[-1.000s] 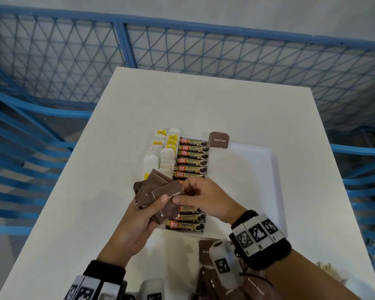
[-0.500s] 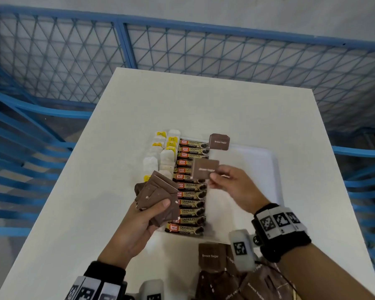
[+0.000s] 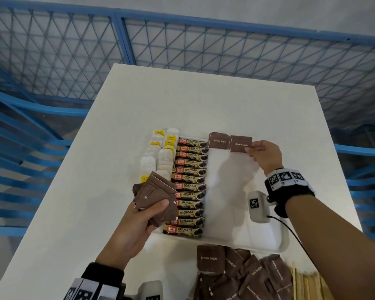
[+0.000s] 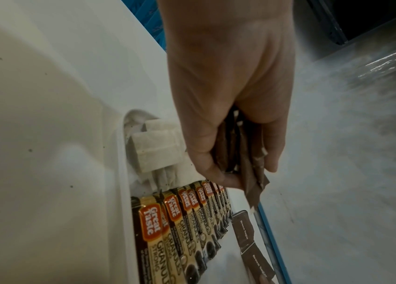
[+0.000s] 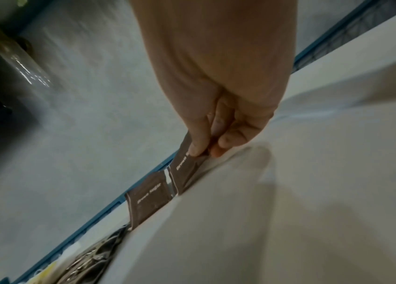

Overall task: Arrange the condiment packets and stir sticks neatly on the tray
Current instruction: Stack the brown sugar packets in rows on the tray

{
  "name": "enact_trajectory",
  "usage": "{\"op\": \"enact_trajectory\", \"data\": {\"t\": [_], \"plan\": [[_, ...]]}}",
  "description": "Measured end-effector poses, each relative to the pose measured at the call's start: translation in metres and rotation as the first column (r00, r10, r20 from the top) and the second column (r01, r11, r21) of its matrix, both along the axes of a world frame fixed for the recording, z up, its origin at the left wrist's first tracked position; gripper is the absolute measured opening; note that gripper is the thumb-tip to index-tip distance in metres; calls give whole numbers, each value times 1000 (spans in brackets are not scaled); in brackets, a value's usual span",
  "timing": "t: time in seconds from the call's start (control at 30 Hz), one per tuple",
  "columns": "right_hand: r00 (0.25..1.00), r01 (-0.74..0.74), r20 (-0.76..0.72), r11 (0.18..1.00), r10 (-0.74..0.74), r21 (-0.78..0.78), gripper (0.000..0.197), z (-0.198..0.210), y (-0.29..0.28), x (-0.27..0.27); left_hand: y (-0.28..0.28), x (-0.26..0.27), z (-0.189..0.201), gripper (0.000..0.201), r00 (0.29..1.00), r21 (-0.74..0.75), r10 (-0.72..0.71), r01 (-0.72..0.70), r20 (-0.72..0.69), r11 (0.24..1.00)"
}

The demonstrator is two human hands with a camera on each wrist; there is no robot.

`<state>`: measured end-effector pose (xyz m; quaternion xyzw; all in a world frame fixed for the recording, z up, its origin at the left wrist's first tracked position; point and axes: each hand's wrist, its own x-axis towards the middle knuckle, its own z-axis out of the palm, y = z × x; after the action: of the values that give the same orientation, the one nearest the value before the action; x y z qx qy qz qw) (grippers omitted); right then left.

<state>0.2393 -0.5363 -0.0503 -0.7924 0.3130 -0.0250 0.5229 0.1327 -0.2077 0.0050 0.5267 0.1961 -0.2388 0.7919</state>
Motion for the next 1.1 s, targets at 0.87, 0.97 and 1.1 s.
{"op": "enact_trajectory", "data": {"t": [0.87,0.97,1.1], "plan": [[961,-212,138,959,239,-187,7,28,63,-20,-6,3,-2,26,1000,39,-21,21,15,999],[850,-514,102,856,517,-60,10,49,93,-37,-7,3,-2,26,999,42,-36,35,20,999],[697,-717,95,687,711,119,12,70,125,-55,-7,1,-1,28,997,28,-74,74,27,997]]}}
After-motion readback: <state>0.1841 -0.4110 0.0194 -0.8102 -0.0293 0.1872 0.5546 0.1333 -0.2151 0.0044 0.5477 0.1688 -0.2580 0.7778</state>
